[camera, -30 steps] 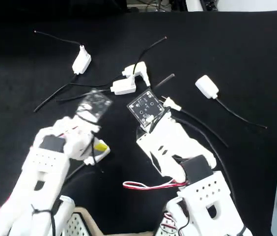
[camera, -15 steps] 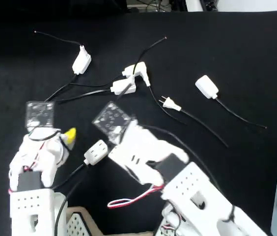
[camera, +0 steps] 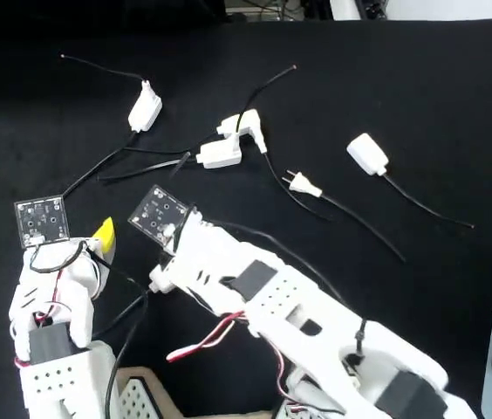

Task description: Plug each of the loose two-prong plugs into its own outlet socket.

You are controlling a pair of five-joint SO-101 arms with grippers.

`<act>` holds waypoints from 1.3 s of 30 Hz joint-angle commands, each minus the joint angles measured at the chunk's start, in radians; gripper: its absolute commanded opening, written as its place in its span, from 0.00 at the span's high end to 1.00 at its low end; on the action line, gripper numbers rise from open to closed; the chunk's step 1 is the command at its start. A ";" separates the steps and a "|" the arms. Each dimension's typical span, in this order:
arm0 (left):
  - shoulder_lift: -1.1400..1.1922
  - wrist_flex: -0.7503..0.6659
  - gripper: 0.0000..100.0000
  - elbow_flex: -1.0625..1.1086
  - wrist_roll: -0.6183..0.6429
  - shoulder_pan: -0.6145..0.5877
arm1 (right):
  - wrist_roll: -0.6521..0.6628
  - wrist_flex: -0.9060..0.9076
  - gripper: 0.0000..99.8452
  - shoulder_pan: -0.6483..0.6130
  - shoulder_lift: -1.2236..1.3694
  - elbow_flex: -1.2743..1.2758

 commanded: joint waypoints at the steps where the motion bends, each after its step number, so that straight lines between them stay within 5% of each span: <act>1: -0.009 -0.005 0.73 -0.007 0.006 -0.007 | -0.048 -0.048 0.99 -0.008 0.033 -0.013; 32: -0.017 0.041 0.73 -0.013 0.005 -0.001 | -0.109 -0.055 0.99 0.040 0.182 -0.013; 39: -0.017 0.041 0.73 -0.013 0.005 -0.004 | -0.109 0.063 0.99 0.017 0.223 -0.081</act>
